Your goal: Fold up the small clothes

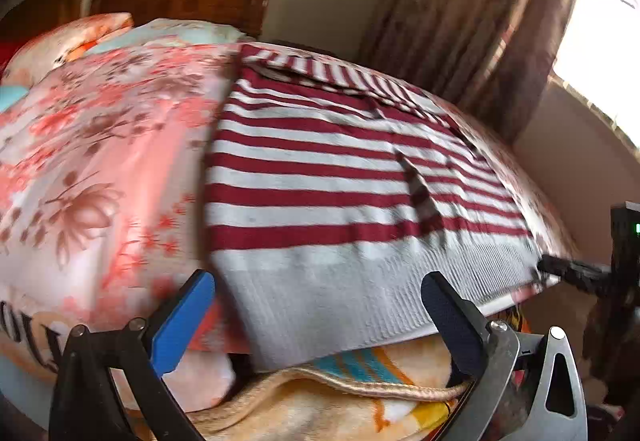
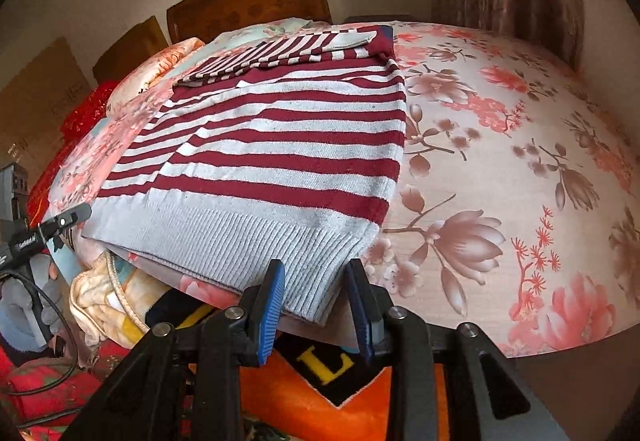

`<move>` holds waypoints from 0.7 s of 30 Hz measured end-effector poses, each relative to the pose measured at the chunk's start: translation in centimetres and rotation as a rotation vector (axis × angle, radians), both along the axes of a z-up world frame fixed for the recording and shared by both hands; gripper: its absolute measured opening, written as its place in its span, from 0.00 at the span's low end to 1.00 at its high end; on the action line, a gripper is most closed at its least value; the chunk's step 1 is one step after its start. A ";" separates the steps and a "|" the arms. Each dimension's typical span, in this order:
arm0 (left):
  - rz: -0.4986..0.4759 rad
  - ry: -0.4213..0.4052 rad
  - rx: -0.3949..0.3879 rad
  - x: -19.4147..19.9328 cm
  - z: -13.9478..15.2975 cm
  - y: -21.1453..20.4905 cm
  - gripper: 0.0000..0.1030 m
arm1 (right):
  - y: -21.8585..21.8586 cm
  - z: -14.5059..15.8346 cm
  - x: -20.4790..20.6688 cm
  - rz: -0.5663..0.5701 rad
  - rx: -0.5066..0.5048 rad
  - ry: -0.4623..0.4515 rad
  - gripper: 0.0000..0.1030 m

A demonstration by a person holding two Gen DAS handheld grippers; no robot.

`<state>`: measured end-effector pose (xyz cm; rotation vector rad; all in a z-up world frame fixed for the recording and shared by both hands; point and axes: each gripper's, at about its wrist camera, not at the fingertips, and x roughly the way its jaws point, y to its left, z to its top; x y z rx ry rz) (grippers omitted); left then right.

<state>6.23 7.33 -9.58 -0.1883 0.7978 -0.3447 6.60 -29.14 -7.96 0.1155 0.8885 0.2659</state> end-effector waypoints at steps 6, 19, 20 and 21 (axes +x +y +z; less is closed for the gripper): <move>0.032 0.004 0.016 0.4 -0.2 0.3 1.00 | 0.2 0.0 0.6 -0.036 -0.020 -0.006 0.31; 0.048 0.079 -0.020 2.0 0.2 -1.4 1.00 | 4.0 -0.5 0.6 0.001 -0.146 -0.058 0.74; 0.047 0.085 -0.024 2.1 0.2 -1.4 1.00 | 3.7 -0.4 0.6 -0.011 -0.131 -0.059 0.73; 0.048 0.091 -0.027 2.1 0.3 -1.4 1.00 | 2.9 -0.3 0.7 -0.034 -0.095 -0.058 0.73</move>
